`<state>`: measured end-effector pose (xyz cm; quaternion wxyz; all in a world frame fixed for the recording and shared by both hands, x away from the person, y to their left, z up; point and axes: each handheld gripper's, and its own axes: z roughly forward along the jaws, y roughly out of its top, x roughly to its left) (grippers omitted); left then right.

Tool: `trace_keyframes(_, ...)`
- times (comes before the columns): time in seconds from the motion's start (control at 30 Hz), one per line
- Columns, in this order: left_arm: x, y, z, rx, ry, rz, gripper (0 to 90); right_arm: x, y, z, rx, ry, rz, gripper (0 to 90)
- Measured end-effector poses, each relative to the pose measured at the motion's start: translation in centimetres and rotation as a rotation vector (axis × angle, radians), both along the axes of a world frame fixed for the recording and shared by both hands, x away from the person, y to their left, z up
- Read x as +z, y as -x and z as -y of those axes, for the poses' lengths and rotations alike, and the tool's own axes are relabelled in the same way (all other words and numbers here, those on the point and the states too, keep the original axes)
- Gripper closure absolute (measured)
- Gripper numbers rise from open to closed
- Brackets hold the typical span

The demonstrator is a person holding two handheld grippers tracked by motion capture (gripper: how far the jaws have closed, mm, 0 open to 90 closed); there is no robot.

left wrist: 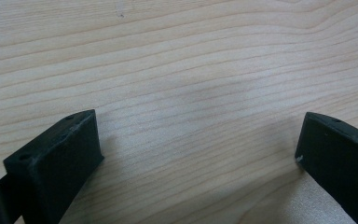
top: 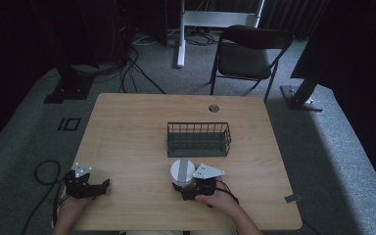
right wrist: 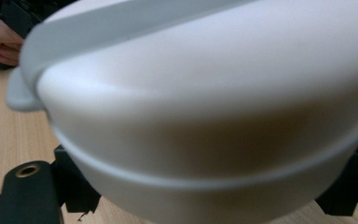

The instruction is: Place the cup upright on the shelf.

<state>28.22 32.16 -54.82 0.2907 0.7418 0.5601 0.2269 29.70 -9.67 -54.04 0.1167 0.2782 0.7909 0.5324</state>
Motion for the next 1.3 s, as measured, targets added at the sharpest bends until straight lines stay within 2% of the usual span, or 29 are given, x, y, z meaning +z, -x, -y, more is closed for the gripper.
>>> trace_keyframes(0.1, 0.0, 0.0, 0.0, 0.0, 0.0, 0.0, 0.2, 0.2, 0.1, -0.2, 0.003, 0.023, 0.016, 16.1)
trace_keyframes(0.23, 0.0, 0.0, 0.0, 0.0, 0.0, 0.0, 0.2, 0.3, 0.1, -0.3, 0.0, 0.026, 0.02, 16.9)
trace_keyframes(0.3, 0.0, 0.0, 0.0, 0.0, 0.0, 0.0, 0.2, 0.4, 0.0, -0.3, -0.005, 0.011, 0.004, 17.5)
trace_keyframes(0.5, 0.0, 0.0, 0.0, 0.0, 0.0, 0.0, 0.2, 0.6, 0.0, -0.3, -0.016, 0.018, 0.003, 17.8)
trace_keyframes(0.7, 0.0, 0.0, 0.0, 0.0, 0.0, 0.0, 0.2, 1.1, -0.2, -0.2, -0.015, 0.016, -0.017, 17.8)
trace_keyframes(0.9, 0.0, 0.0, 0.0, 0.0, 0.0, 0.0, 0.2, 2.1, -0.5, -0.4, -0.017, 0.019, 0.001, 17.9)
trace_keyframes(1.13, 0.0, 0.0, 0.0, 0.0, 0.0, 0.0, 0.2, 3.4, -0.6, -0.6, -0.011, 0.001, 0.017, 17.9)
trace_keyframes(1.3, 0.0, 0.0, 0.0, 0.0, 0.0, 0.0, 0.2, 4.9, -1.1, -0.7, -0.026, -0.005, 0.051, 17.9)
